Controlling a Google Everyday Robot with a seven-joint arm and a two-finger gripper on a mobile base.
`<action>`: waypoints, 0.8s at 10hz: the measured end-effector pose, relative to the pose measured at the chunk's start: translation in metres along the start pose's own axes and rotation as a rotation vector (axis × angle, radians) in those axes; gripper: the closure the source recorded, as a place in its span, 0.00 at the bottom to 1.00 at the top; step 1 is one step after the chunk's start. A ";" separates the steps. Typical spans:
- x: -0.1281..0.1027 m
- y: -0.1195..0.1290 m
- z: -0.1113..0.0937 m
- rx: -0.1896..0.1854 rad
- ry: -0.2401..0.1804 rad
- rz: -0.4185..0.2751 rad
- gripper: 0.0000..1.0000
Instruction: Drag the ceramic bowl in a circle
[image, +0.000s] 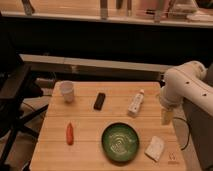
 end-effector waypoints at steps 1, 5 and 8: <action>-0.003 0.003 0.001 0.007 0.011 -0.031 0.20; -0.017 0.017 0.005 0.025 0.048 -0.205 0.20; -0.025 0.024 0.008 0.027 0.056 -0.264 0.20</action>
